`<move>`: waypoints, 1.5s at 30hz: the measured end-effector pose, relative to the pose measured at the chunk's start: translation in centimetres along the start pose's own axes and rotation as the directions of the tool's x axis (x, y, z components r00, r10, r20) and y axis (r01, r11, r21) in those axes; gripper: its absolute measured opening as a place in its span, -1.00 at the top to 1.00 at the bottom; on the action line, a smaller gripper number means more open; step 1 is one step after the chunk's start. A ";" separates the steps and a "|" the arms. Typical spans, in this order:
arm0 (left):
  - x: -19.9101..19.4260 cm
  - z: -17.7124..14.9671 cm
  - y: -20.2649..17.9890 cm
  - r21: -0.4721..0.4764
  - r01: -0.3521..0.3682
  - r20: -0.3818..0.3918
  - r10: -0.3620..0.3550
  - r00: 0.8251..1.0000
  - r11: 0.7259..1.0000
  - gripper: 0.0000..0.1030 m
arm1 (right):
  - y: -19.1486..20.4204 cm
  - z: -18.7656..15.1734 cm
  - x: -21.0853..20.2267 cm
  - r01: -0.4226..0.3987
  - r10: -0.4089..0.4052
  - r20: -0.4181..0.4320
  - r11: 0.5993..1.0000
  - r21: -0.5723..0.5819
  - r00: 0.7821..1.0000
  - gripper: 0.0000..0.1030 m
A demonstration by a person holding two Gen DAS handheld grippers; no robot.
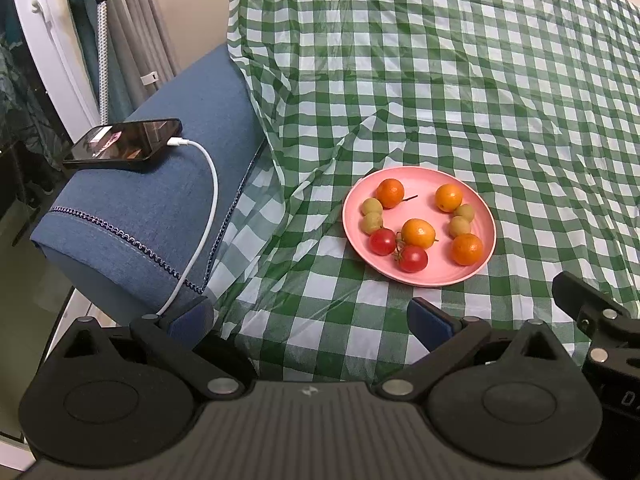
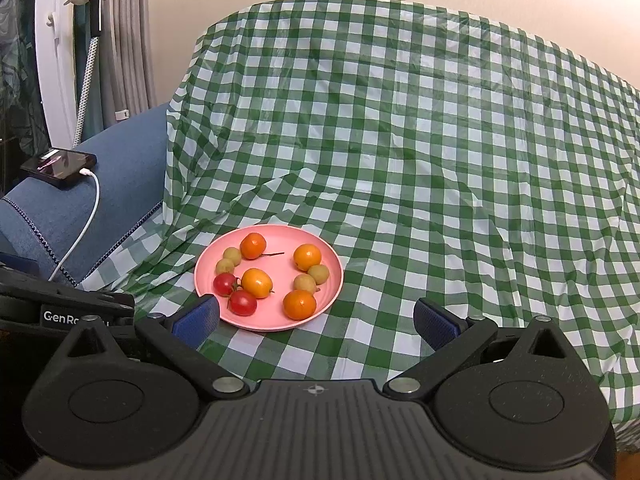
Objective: Organize fruits
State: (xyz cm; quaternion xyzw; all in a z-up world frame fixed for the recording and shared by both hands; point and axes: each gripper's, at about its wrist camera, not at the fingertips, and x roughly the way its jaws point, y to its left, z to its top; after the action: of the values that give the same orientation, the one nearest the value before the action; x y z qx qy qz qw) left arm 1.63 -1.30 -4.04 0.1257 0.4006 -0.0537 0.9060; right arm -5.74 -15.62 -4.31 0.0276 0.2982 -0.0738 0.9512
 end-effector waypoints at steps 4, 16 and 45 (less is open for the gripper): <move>-0.2 0.0 -0.2 0.010 0.004 0.010 -0.004 1.000 1.000 -0.99 | -0.1 0.0 0.0 0.001 -0.001 0.001 1.000 0.001 1.000 -0.99; -0.7 0.0 -0.2 0.007 0.020 0.062 -0.020 0.998 1.000 -1.00 | -0.1 0.1 -0.1 0.003 -0.003 0.007 1.000 0.003 1.000 -0.99; -0.3 0.1 0.0 0.031 0.003 0.046 -0.004 0.999 1.000 -0.99 | 0.1 0.1 -0.2 0.001 -0.001 0.015 1.000 0.015 1.000 -0.99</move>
State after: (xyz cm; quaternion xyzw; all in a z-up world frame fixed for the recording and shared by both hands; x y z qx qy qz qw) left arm 1.49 -1.34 -3.79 0.1377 0.3790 -0.0644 0.9128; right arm -5.83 -15.46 -4.08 0.0340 0.2906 -0.0768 0.9532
